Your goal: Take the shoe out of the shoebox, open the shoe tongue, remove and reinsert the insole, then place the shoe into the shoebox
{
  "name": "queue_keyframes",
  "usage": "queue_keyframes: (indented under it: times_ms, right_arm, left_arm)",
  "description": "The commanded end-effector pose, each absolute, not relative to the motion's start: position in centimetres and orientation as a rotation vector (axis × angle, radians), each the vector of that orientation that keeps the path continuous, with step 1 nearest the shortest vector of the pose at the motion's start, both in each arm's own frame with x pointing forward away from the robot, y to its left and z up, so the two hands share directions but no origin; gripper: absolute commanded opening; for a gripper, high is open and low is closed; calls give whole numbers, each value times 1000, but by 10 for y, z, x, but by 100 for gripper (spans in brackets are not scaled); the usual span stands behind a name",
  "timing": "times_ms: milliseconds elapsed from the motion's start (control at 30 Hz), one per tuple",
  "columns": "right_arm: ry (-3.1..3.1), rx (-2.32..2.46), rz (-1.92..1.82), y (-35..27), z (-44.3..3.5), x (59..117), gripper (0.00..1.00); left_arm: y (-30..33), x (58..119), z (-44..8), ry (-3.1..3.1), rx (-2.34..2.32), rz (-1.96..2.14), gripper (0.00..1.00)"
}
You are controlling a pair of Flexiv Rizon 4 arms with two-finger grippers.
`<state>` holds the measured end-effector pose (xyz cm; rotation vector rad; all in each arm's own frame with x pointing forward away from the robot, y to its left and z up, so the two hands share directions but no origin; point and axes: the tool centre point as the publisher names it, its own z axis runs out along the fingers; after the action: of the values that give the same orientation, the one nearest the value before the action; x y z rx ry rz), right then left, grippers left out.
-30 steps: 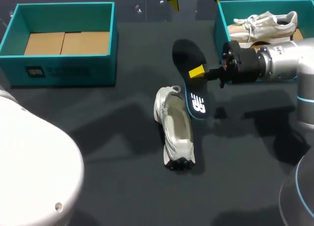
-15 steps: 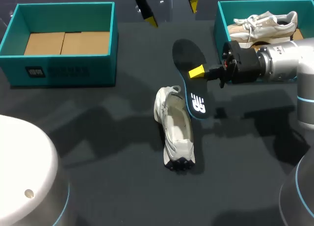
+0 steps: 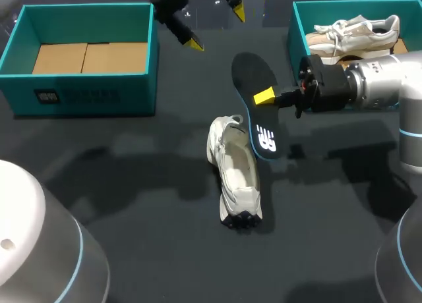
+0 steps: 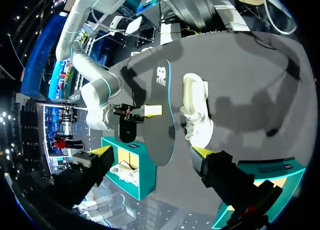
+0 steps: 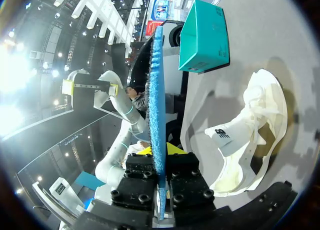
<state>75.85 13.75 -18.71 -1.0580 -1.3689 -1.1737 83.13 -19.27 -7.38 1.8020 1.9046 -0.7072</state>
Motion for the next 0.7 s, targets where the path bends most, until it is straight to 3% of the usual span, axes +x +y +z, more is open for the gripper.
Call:
queue_keyframes:
  times_ms: [33,400,700]
  right_arm:
    - [-1369,-1060,-1175,138,-187,758,0]
    - [-1369,-1060,-1175,138,-187,758,0]
    - [-1369,-1060,-1175,138,-187,758,0]
  left_arm:
    - [-185,822,-79,1598,1472,-991,100]
    - [-185,822,-79,1598,1472,-991,100]
    - [-185,814,-107,1559,1345,-990,100]
